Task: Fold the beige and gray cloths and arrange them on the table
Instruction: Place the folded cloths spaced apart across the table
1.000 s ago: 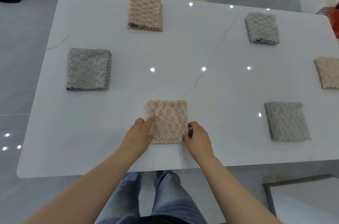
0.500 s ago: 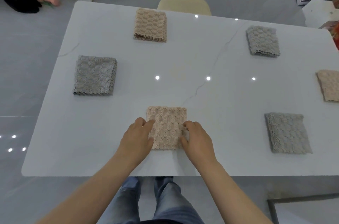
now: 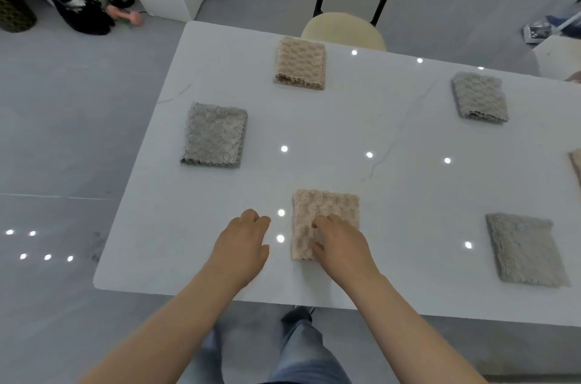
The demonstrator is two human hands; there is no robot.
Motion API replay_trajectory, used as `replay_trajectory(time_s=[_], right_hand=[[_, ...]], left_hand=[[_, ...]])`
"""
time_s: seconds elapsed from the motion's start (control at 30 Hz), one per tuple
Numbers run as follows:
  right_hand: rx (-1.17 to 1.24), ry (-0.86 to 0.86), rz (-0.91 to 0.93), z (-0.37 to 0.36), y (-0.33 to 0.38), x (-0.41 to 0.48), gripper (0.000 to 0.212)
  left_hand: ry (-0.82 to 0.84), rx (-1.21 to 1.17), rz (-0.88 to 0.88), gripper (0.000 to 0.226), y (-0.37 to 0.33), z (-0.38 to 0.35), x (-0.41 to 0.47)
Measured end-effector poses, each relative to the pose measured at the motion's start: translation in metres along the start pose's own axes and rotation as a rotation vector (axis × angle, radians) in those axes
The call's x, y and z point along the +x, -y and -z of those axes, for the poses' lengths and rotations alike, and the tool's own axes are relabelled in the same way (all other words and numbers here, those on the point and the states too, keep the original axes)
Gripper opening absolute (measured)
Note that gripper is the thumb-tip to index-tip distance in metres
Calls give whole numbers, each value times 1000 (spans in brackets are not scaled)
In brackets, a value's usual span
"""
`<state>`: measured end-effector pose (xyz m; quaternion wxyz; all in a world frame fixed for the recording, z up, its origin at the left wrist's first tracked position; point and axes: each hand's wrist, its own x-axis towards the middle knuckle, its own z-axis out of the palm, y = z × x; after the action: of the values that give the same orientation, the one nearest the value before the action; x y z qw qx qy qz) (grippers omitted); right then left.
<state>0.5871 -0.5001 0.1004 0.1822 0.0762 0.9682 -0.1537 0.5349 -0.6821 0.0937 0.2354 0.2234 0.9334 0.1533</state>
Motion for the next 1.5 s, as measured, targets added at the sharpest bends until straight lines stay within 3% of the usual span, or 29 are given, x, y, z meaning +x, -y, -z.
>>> replay_trajectory(time_s=[0.4, 1.07, 1.5], right_hand=[[70, 5, -156, -30, 121, -18, 33], [174, -21, -243, -24, 158, 16, 35], [381, -83, -532, -44, 323, 86, 39]], left_hand=[[138, 145, -154, 33, 107, 51, -44], [122, 159, -211, 32, 139, 90, -3], [253, 272, -429, 31, 287, 181, 46]])
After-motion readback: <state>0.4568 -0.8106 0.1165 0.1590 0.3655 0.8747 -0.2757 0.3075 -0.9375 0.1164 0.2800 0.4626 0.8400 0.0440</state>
